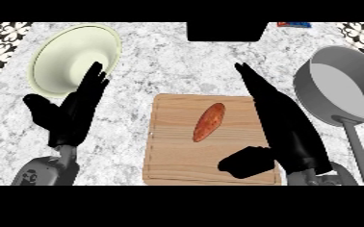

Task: Pick the sweet potato from the cutting board and place it in the pot

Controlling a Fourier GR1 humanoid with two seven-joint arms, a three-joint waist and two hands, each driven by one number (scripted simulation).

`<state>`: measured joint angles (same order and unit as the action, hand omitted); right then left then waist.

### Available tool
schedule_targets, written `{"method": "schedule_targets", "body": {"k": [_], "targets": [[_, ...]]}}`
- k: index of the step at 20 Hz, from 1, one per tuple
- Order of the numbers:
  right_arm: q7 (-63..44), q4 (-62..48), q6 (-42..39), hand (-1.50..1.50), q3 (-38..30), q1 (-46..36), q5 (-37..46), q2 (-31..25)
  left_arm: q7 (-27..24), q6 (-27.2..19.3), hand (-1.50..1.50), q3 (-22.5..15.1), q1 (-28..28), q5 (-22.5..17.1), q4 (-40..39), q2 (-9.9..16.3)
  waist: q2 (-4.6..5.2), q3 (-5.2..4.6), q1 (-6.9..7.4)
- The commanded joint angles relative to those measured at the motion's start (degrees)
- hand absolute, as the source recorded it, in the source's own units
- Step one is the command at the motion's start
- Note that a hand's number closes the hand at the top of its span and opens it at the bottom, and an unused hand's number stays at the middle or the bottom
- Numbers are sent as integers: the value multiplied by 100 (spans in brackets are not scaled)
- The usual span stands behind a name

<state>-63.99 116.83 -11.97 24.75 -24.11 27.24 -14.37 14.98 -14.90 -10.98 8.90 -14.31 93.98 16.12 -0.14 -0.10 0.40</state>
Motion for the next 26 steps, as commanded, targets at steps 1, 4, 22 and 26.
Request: {"method": "schedule_targets", "body": {"k": [1, 4, 22, 26], "targets": [[-752, -286, -423, -150, -5, 65, -54, 52, 122, -50, 0, -8, -180, 74, 310, 7, 0, 7, -7], [-1126, -642, -747, -150, -72, -335, -303, 260, 122, 72, 0, 105, -72, 20, 196, 76, 8, 1, 2], [-710, -1046, -487, -150, 217, 142, 1009, 1118, 324, 198, 0, 246, -26, 311, 207, -199, 7, 8, -41], [-673, -1816, 23, -150, 456, 148, 1414, 1420, 278, 85, 0, 95, 58, 476, 116, -388, 13, 8, -26]]}}
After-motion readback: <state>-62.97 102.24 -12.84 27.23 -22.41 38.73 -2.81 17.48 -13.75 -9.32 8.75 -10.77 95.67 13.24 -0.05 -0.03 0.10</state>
